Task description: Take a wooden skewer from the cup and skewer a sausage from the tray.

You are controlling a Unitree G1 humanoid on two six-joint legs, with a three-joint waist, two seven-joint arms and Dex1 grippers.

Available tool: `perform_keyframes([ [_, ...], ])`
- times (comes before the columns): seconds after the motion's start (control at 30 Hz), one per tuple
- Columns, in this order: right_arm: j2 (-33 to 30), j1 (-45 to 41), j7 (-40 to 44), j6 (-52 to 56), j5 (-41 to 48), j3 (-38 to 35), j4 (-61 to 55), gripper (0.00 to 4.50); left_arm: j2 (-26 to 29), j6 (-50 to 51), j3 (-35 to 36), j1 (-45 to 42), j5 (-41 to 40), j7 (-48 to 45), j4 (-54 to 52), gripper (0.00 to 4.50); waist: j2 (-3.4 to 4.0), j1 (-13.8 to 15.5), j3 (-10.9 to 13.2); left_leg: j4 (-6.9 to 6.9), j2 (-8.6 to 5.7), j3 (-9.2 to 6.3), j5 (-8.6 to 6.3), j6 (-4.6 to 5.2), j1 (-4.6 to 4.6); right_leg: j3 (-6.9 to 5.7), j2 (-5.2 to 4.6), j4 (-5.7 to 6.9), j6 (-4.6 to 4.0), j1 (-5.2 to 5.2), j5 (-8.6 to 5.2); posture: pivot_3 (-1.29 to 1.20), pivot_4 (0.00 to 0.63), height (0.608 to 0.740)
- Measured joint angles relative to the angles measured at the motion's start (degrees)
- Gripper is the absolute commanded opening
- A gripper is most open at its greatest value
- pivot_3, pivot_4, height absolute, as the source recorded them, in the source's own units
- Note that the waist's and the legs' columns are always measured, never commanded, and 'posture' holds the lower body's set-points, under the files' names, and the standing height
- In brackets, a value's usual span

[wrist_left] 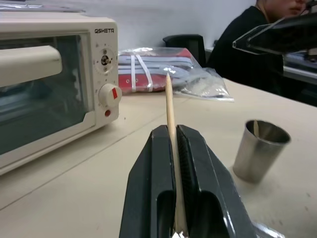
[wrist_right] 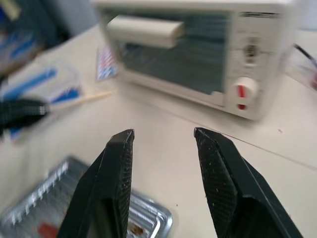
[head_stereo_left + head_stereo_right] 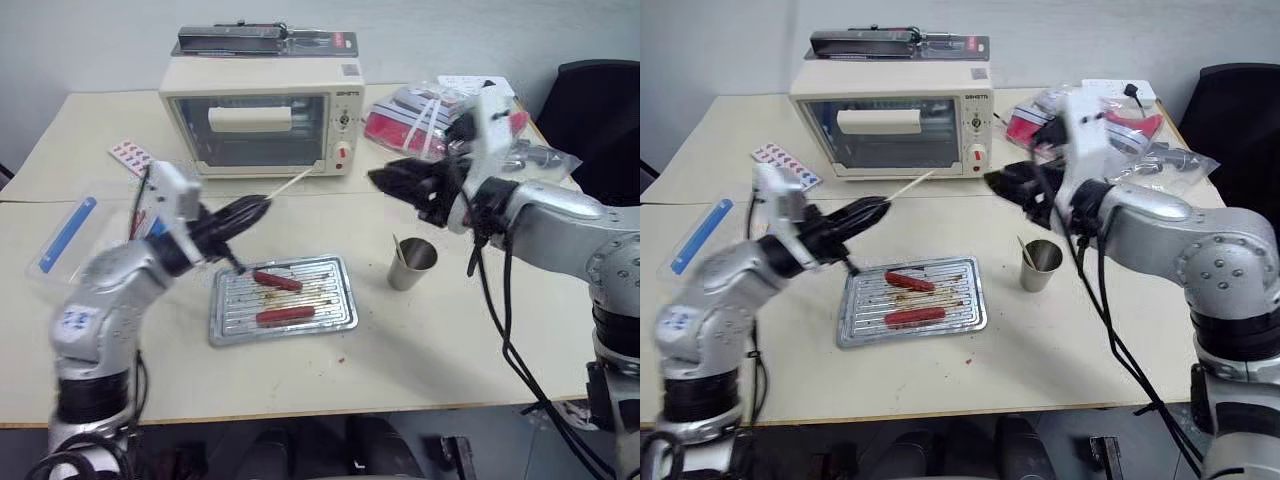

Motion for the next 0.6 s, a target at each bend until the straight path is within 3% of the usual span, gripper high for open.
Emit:
perform_keyframes([
  [0.07,-1.15,-0.97,6.73,-0.97,-6.72,3.88,-0.9,2.02,3.96,1.89,3.46,2.83,-2.35,-2.61,-1.17,0.0,-0.03,0.07,0.02,0.02,-0.03,0.0,0.0,0.0,-0.02,-0.01,-0.04,-0.01,0.0,-0.01,0.0,0.0,0.15,0.74],
  [0.13,-3.23,-1.42,16.78,-3.92,-15.98,9.67,-2.67,2.37,11.13,5.23,8.79,9.0,-5.31,-7.63,-2.78,0.0,-0.12,-0.02,0.07,-0.04,-0.03,-0.02,-0.03,-0.03,-0.03,-0.02,-0.03,-0.08,-0.01,-0.03,0.0,0.0,0.15,0.74],
  [0.27,-0.45,-1.26,26.92,-6.52,-23.71,14.27,-2.56,3.3,16.16,6.45,17.51,16.56,-7.05,-13.32,-3.89,0.0,-0.09,0.09,0.11,-0.03,-0.04,-0.02,-0.03,-0.02,-0.03,-0.04,-0.09,-0.09,-0.01,-0.03,0.0,0.0,0.15,0.74],
  [0.33,2.02,-1.34,29.87,-7.51,-27.19,16.23,-2.37,3.3,17.85,6.53,20.05,20.89,-7.06,-16.36,-5.0,0.0,-0.1,-0.04,0.12,-0.03,-0.04,-0.01,-0.04,-0.03,-0.02,-0.03,-0.08,-0.07,-0.02,-0.02,-0.01,0.0,0.15,0.74],
  [0.43,5.7,-1.28,33.25,-7.53,-30.15,18.12,-0.68,2.83,18.32,6.18,23.26,24.43,-6.93,-18.84,-5.14,0.0,-0.09,-0.04,0.13,-0.04,-0.04,-0.03,-0.03,-0.04,-0.02,-0.05,-0.08,-0.04,-0.03,-0.04,-0.01,0.0,0.15,0.74],
  [0.57,10.35,-1.1,36.48,-8.14,-35.58,20.78,1.95,1.73,18.59,6.07,25.64,26.43,-6.84,-19.57,-5.09,0.0,-0.09,-0.05,0.12,-0.05,-0.04,-0.03,-0.04,-0.04,0.0,-0.05,-0.08,-0.01,-0.05,-0.05,-0.02,0.0,0.15,0.74],
  [0.6,11.1,-0.97,36.98,-8.19,-36.35,21.0,2.02,1.73,18.71,6.08,25.87,26.54,-6.84,-19.57,-5.09,0.0,-0.09,-0.07,0.12,-0.05,-0.04,-0.02,-0.04,-0.05,0.0,-0.05,-0.08,-0.02,-0.05,-0.05,-0.02,0.0,0.15,0.74],
])
